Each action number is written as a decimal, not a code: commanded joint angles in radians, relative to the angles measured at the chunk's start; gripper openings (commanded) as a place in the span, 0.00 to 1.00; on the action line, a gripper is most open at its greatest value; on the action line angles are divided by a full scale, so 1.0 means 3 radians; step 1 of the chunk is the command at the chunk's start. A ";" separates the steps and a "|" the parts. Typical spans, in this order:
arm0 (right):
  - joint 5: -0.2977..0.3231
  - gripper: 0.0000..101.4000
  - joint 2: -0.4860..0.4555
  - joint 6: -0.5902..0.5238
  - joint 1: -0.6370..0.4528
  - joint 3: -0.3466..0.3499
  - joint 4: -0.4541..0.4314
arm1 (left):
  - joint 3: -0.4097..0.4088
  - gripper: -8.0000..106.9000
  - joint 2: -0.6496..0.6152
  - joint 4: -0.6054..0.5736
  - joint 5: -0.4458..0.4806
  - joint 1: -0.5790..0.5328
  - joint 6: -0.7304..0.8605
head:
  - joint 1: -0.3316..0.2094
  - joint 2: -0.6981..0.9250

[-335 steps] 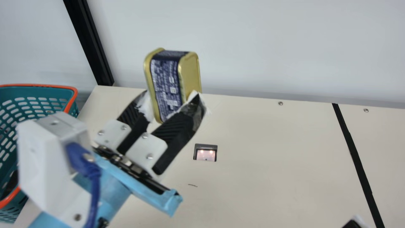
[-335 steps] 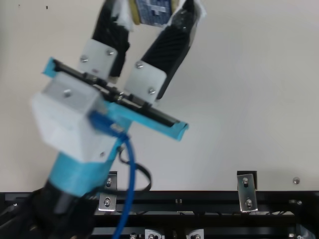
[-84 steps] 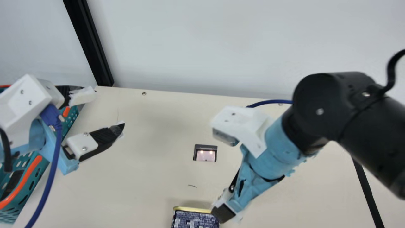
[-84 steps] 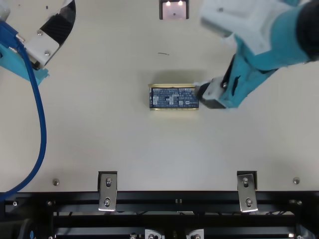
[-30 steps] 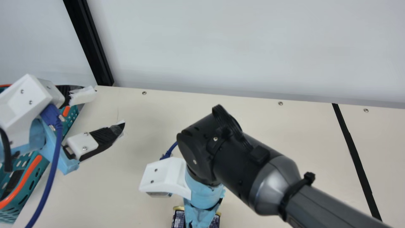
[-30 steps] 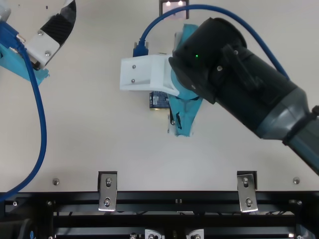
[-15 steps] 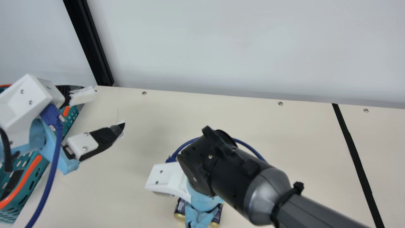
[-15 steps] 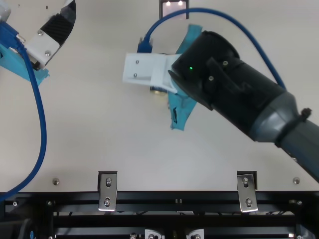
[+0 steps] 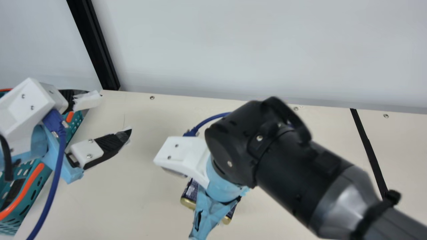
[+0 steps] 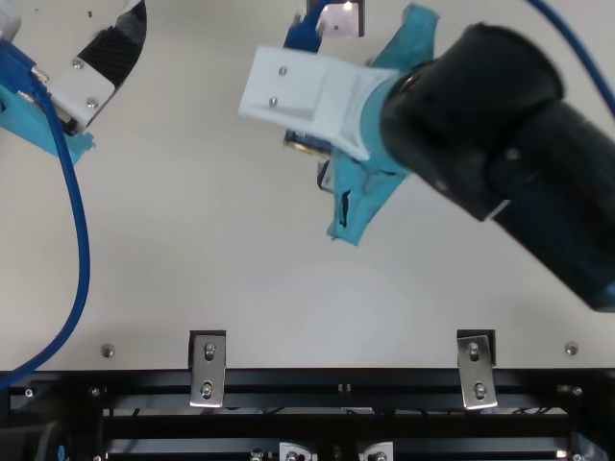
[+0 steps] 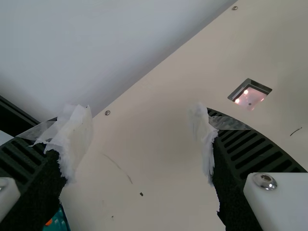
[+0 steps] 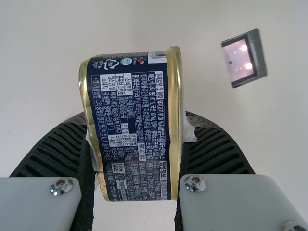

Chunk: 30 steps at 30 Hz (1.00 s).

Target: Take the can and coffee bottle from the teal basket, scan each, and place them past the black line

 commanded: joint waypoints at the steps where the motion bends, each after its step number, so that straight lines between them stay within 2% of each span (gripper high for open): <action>1: 0.0051 0.00 -0.0019 0.0018 -0.0014 -0.0061 0.0009 | 0.0000 0.85 0.0000 0.0000 0.0000 0.0000 0.0000 | -0.0011 -0.0007; 5: 0.0071 0.00 -0.0068 0.0162 -0.0086 -0.0083 -0.0009 | 0.0000 0.85 0.0000 0.0000 0.0000 0.0000 0.0000 | 0.0008 -0.0137; 10: 0.0021 0.00 -0.0207 0.0421 -0.0252 0.0105 -0.0065 | 0.0000 0.85 0.0000 0.0000 0.0000 0.0000 0.0000 | 0.0025 -0.0748; 16: -0.0045 0.00 -0.0511 0.0761 -0.0569 0.0549 -0.0164 | 0.0000 0.85 0.0000 0.0000 0.0000 0.0000 0.0000 | 0.0015 -0.1553; 22: -0.0060 0.00 -0.0949 0.1033 -0.1050 0.1103 -0.0217 | 0.0000 0.85 0.0000 0.0000 0.0000 0.0000 0.0000 | 0.0049 -0.2254; 26: -0.0019 0.00 -0.1250 0.1119 -0.1432 0.1426 -0.0265 | 0.0000 0.85 0.0000 0.0000 0.0000 0.0000 0.0000 | 0.0086 -0.2693; 30: 0.0052 0.00 -0.1520 0.1114 -0.1854 0.1656 -0.0328 | 0.0000 0.85 0.0000 0.0000 0.0000 0.0000 0.0000 | 0.0096 -0.3082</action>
